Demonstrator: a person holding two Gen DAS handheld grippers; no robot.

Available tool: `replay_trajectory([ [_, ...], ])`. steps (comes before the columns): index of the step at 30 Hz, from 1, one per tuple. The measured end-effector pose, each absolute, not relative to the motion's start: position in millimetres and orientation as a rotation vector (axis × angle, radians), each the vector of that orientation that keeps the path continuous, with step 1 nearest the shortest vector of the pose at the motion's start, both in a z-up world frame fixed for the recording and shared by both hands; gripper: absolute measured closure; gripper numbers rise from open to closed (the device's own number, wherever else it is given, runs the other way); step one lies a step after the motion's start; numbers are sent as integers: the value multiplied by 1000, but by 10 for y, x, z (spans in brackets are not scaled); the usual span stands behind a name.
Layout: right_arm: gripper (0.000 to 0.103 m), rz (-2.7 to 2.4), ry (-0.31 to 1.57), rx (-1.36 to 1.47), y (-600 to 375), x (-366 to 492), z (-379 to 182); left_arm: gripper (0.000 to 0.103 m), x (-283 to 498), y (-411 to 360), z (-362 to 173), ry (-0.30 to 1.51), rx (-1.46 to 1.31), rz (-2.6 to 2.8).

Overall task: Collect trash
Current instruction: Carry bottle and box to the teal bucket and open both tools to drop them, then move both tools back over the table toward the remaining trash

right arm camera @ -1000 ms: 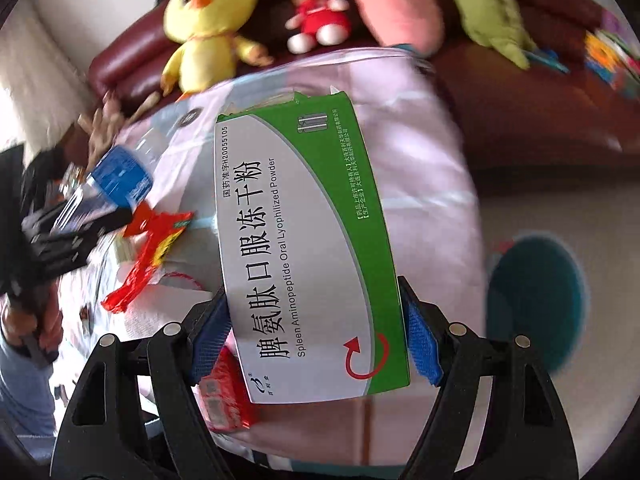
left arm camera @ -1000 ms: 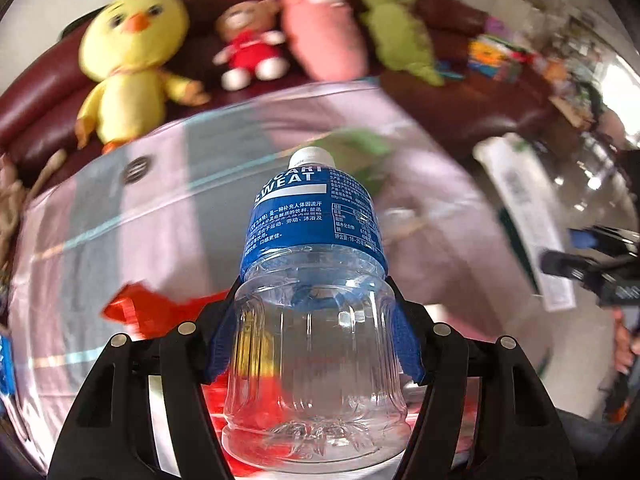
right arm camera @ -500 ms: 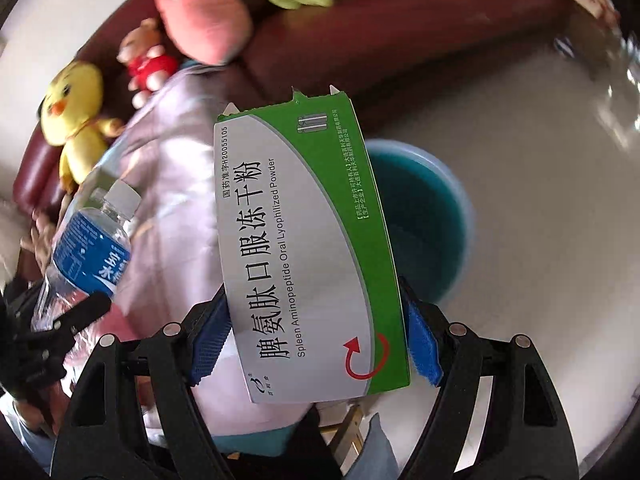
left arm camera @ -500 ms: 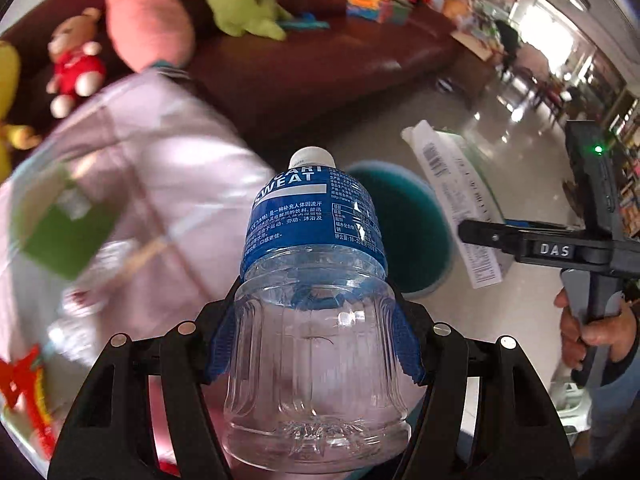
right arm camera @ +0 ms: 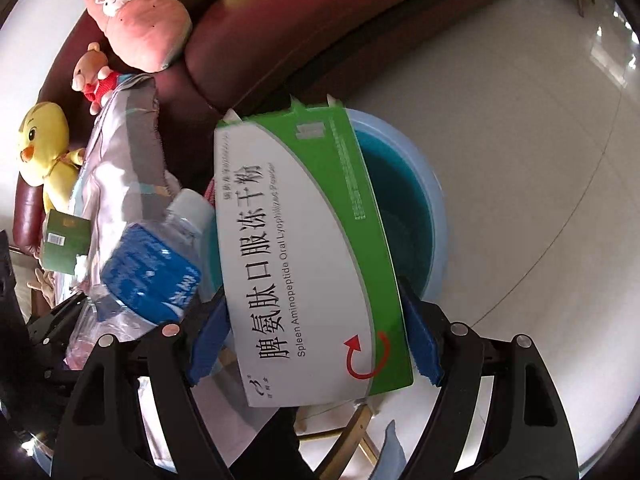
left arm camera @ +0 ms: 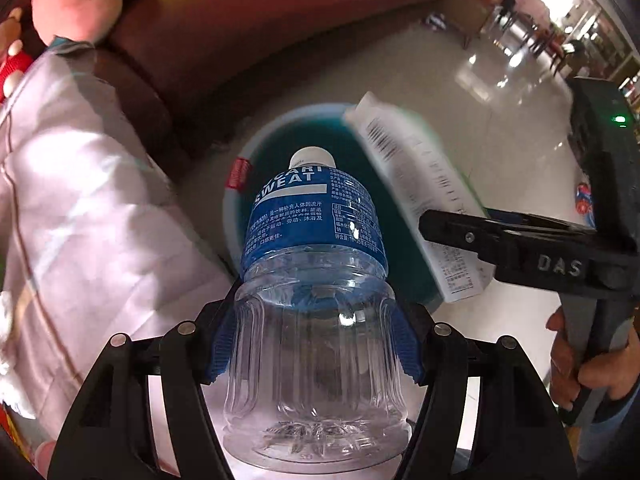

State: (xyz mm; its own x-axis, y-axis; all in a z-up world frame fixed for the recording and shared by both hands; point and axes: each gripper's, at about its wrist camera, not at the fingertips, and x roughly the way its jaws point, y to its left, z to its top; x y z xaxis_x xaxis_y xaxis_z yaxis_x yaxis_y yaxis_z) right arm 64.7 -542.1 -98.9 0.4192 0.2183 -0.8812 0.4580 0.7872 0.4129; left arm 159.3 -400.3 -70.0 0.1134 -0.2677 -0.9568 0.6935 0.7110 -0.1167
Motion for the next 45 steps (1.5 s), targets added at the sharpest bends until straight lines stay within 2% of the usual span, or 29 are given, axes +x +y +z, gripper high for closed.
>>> replay_trajectory([
  [4, 28, -159, 1164, 717, -5494, 664, -1095, 34, 1648, -4092, -770, 1285, 420, -710],
  [6, 28, -161, 1162, 713, -5495, 672, -1085, 23, 1664, -4114, -755, 1279, 410, -720],
  [17, 20, -199, 1144, 710, -5529, 566, -898, 22, 1598, -3891, -643, 1261, 379, -716],
  [25, 19, -224, 1173, 661, -5430, 492, -752, 13, 1429, -3643, -490, 1226, 334, -715],
  [35, 19, -173, 1185, 557, -4909, 536, -435, 12, 1315, -2950, -217, 1191, 262, -690],
  [45, 19, -93, 1197, 422, -4130, 668, -102, 11, 1135, -1914, 33, 1135, 177, -594],
])
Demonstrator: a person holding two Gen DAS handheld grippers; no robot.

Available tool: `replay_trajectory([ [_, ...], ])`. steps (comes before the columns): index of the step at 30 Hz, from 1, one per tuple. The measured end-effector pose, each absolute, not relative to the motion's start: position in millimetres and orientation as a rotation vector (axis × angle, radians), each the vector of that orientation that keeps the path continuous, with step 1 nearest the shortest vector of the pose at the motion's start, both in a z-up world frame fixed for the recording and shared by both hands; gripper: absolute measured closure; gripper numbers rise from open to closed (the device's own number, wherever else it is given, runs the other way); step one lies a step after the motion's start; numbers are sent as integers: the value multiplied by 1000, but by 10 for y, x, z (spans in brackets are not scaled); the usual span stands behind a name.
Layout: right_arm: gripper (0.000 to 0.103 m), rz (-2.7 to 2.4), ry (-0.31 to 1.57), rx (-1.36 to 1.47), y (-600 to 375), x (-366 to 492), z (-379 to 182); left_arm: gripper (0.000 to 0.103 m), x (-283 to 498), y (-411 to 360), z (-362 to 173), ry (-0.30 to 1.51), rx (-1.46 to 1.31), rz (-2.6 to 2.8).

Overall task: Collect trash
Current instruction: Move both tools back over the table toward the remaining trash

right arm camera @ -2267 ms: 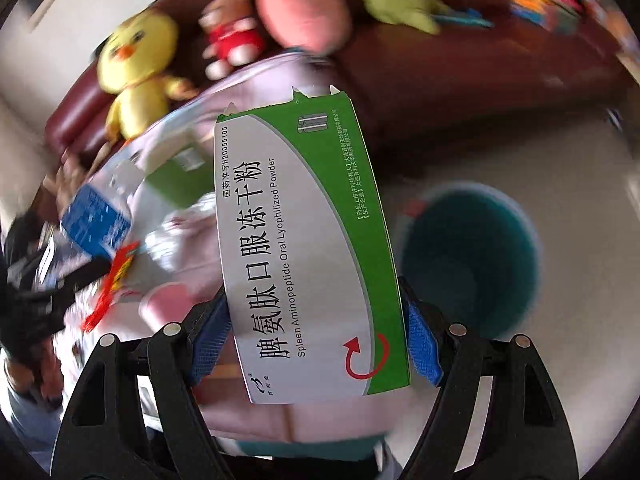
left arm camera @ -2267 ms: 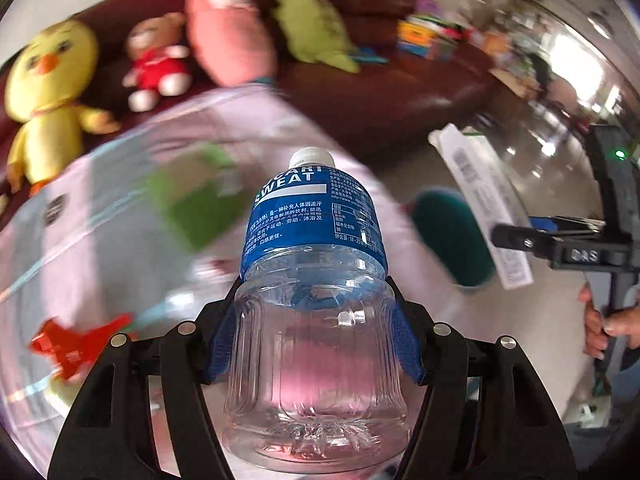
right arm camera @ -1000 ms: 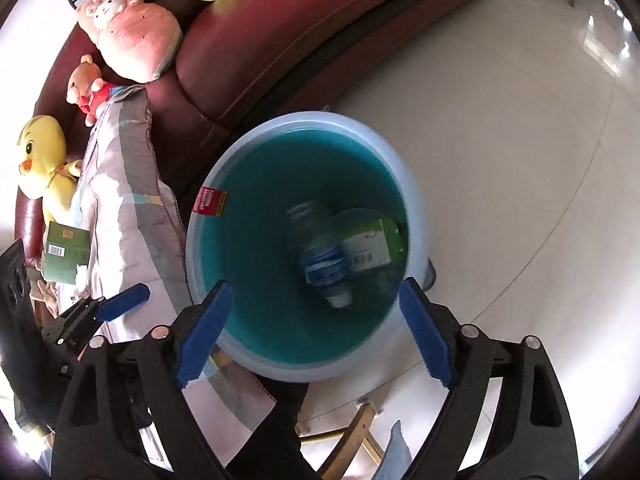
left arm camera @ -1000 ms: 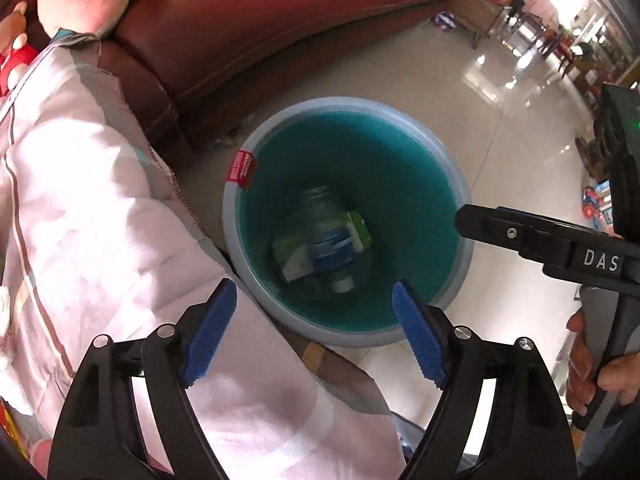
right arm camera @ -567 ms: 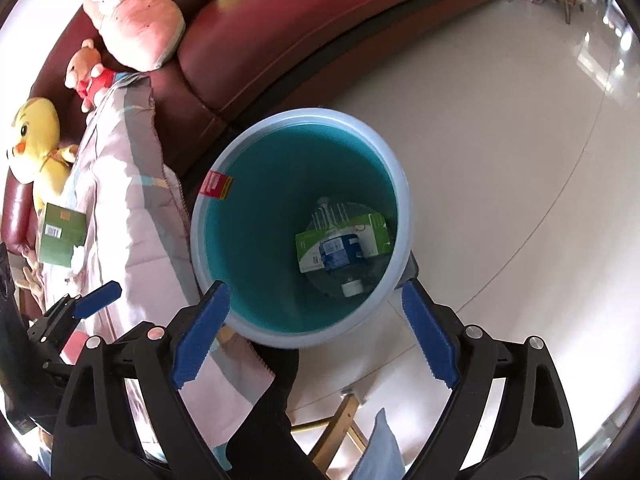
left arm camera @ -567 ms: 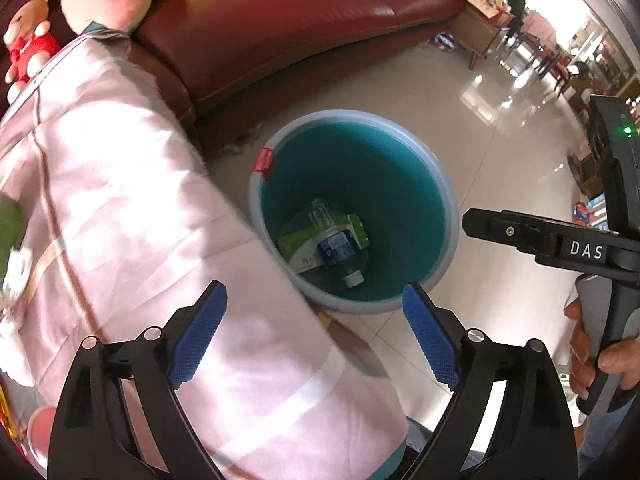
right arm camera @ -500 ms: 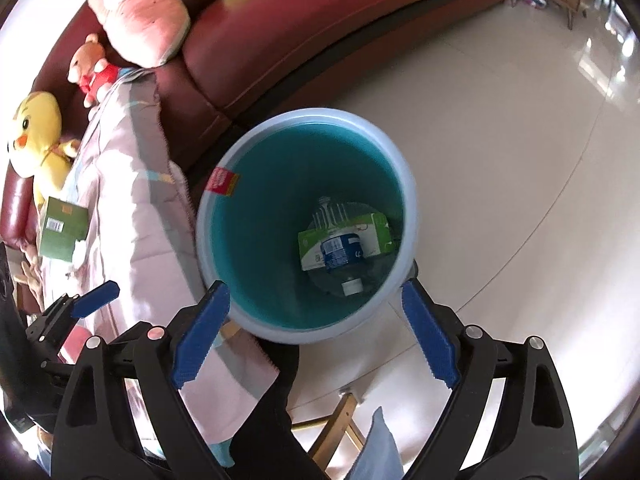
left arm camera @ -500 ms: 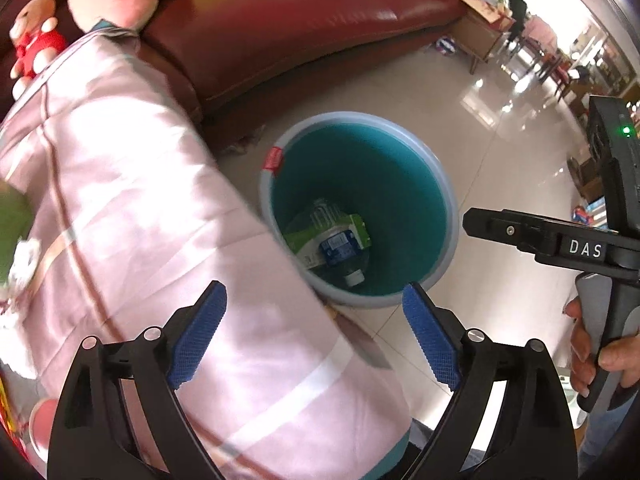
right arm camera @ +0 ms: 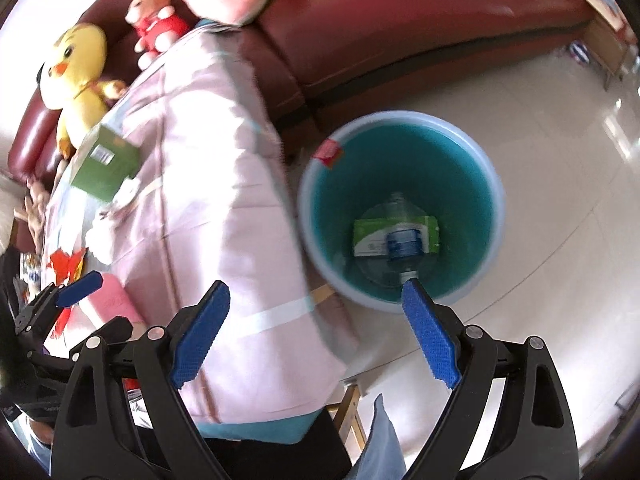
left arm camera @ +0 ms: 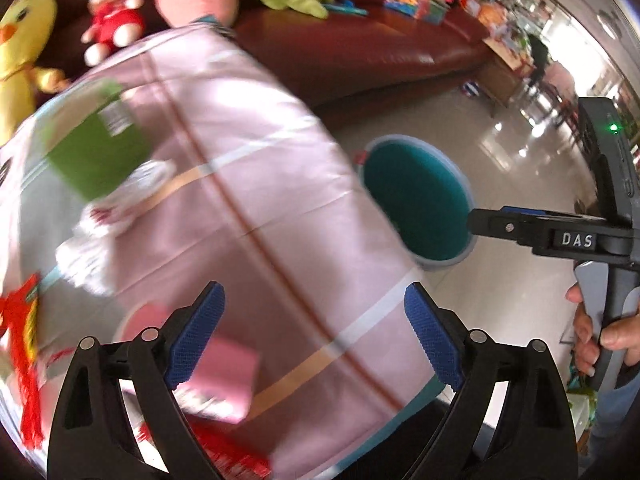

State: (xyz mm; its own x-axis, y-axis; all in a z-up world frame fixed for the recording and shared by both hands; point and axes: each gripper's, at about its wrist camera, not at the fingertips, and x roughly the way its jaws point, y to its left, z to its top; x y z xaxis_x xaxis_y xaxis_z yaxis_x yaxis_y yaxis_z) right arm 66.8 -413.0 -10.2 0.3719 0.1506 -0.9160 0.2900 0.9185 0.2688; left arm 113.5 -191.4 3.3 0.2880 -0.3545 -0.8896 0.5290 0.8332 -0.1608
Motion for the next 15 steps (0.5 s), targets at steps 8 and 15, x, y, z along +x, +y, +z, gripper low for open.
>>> replay_trajectory([
  [8, 19, -9, 1212, 301, -3414, 744, 157, 11, 1021, -991, 242, 1091, 130, -486],
  [15, 19, 57, 1237, 199, -2852, 912, 201, 9, 1118, -223, 324, 1064, 77, -360],
])
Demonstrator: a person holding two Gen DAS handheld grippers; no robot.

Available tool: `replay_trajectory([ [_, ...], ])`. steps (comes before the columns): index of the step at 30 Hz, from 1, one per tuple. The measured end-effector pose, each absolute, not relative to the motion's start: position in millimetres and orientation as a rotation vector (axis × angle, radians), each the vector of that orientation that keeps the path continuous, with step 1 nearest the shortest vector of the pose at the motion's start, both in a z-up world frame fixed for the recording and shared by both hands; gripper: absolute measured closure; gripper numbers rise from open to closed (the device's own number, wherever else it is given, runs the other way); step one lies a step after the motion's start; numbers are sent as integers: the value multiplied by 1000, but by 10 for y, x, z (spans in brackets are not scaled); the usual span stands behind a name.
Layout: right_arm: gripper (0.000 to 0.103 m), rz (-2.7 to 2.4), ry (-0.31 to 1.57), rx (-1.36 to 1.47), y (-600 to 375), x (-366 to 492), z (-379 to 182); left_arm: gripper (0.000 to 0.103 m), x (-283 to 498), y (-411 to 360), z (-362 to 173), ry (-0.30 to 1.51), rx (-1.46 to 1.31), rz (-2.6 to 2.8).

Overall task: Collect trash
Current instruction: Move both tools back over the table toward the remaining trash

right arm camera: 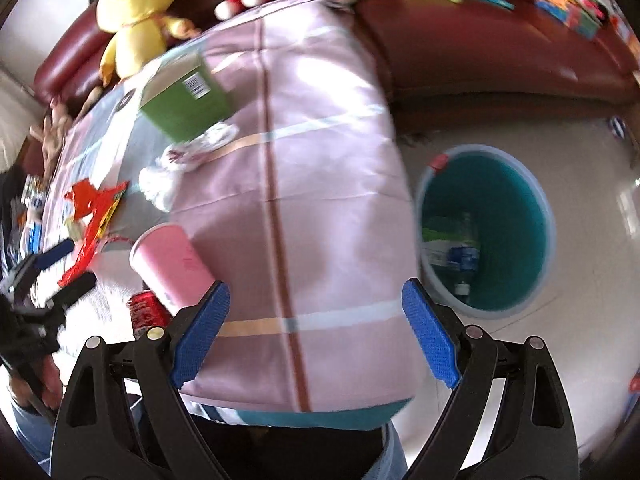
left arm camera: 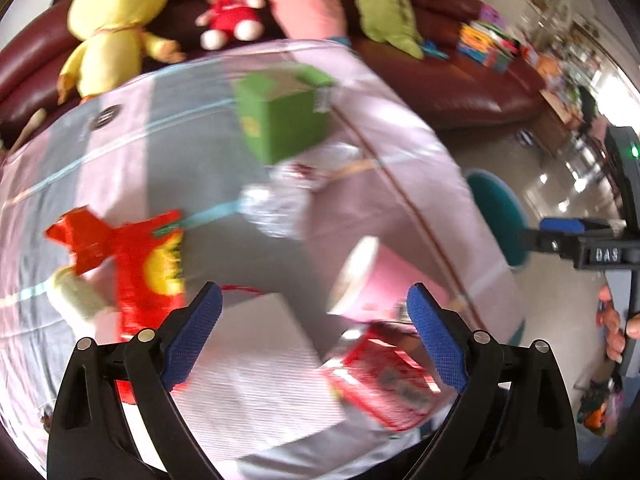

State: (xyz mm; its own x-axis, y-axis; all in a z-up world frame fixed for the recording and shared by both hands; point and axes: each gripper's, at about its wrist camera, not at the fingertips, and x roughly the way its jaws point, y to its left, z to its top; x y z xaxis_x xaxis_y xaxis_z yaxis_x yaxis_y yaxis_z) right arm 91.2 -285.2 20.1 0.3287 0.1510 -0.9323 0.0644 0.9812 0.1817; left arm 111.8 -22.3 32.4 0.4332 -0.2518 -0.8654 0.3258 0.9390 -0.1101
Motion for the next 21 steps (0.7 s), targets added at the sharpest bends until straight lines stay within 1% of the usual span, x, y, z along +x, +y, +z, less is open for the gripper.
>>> replay_trajectory([
  [6, 19, 87, 1250, 106, -2438, 1244, 212, 9, 1338, 367, 264, 1069, -20, -271],
  [13, 19, 146, 1248, 4, -1894, 1767, 219, 9, 1606, 807, 139, 1086, -75, -191],
  [17, 19, 171, 1246, -18, -1640, 1976, 216, 9, 1623, 1098, 126, 1062, -96, -118],
  [21, 19, 215, 1269, -53, -1387, 2053, 105, 9, 1549, 1551, 47, 1052, -161, 38],
])
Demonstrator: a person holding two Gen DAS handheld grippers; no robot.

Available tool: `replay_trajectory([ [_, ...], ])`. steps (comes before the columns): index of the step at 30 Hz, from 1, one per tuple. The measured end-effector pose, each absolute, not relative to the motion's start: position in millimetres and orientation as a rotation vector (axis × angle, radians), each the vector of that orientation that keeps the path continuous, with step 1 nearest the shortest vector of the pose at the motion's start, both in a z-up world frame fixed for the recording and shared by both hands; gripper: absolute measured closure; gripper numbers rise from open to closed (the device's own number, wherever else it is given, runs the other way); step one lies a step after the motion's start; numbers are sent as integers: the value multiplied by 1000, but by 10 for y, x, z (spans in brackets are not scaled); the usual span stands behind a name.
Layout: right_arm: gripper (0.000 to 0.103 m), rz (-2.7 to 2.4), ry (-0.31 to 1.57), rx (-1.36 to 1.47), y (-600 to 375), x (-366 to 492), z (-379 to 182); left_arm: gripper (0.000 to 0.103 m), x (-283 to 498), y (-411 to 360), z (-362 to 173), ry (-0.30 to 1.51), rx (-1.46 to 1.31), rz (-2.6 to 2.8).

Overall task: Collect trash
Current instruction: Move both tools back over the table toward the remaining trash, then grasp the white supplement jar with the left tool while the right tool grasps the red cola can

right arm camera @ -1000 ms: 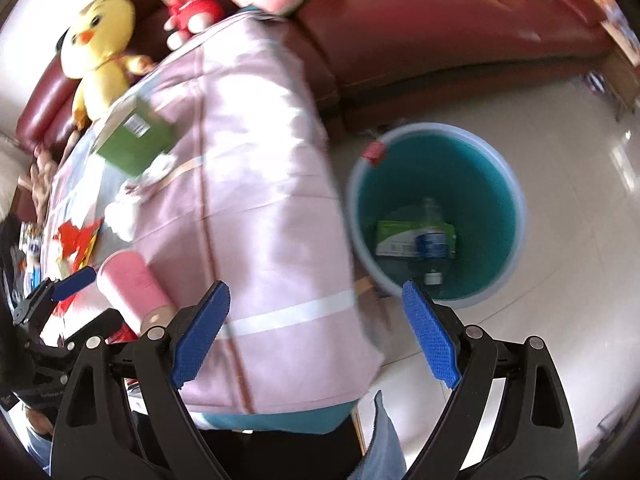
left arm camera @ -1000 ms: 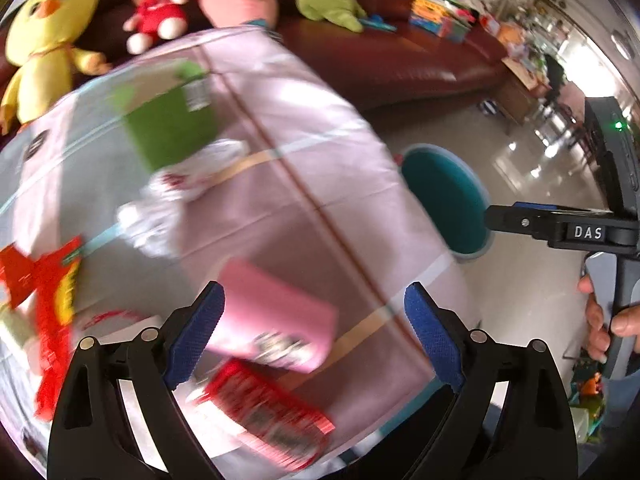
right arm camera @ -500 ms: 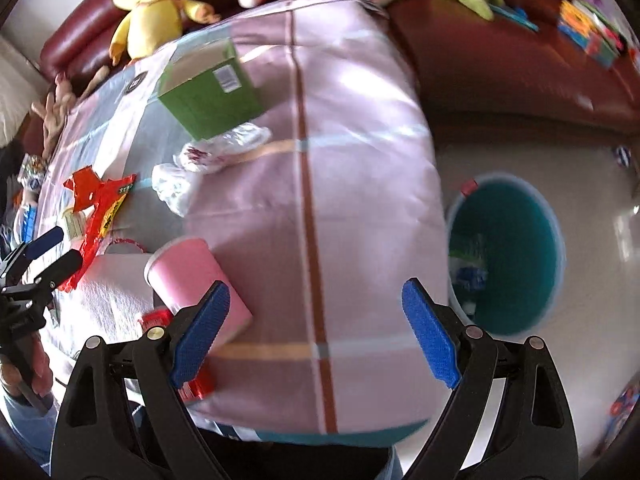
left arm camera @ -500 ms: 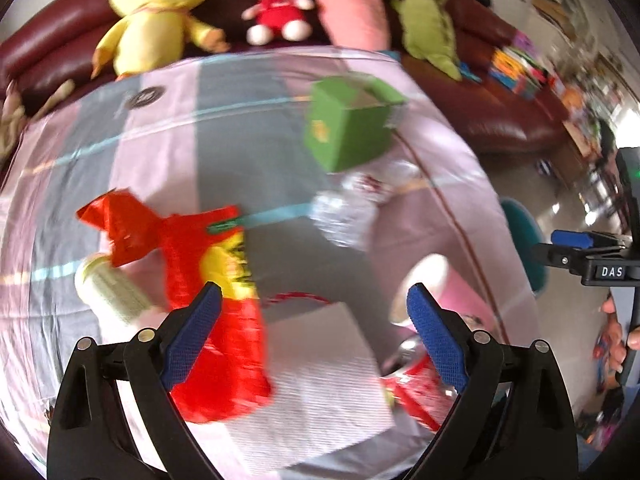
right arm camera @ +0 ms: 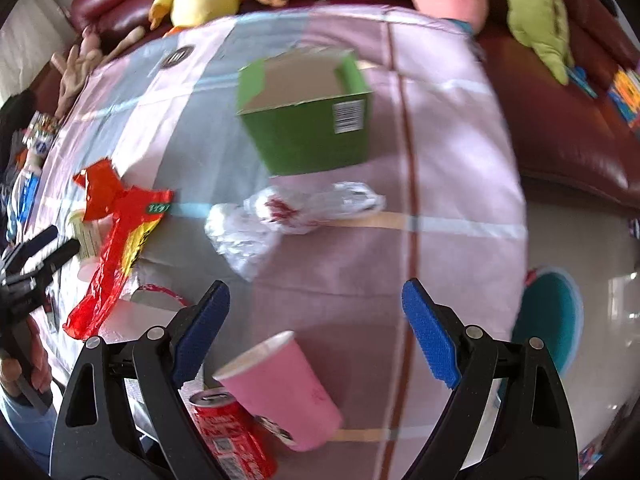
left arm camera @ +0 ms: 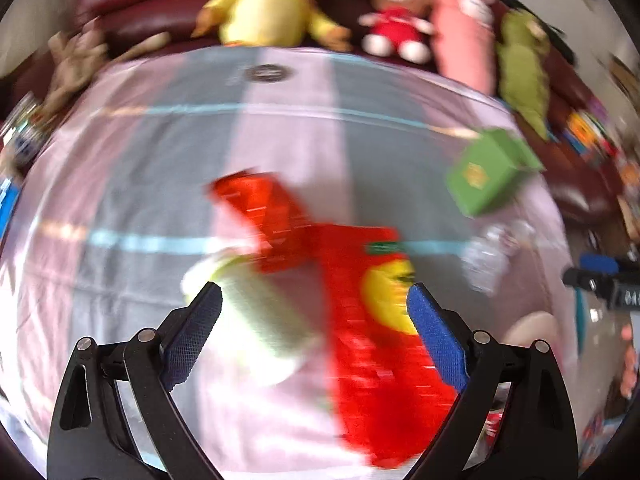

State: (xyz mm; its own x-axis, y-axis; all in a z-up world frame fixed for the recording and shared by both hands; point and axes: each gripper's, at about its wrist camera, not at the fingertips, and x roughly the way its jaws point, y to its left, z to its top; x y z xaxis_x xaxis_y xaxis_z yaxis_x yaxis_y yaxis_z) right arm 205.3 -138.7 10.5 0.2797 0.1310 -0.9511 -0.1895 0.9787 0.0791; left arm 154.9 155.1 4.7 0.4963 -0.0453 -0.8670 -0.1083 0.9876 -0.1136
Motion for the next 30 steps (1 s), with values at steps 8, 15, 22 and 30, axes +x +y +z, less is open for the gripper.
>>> replay_trajectory([
  [8, 19, 257, 1318, -89, -1024, 2118, -96, 9, 1588, 1871, -272, 1109, -254, 128],
  [15, 19, 249, 1322, -115, -970, 2108, -110, 30, 1615, 1814, -566, 1147, -267, 114],
  [22, 19, 255, 1371, -116, -1042, 2067, -192, 49, 1541, 1712, -539, 1106, -191, 82],
  [30, 19, 279, 1428, -73, -1229, 1768, -192, 50, 1418, 1697, -403, 1077, -198, 37],
])
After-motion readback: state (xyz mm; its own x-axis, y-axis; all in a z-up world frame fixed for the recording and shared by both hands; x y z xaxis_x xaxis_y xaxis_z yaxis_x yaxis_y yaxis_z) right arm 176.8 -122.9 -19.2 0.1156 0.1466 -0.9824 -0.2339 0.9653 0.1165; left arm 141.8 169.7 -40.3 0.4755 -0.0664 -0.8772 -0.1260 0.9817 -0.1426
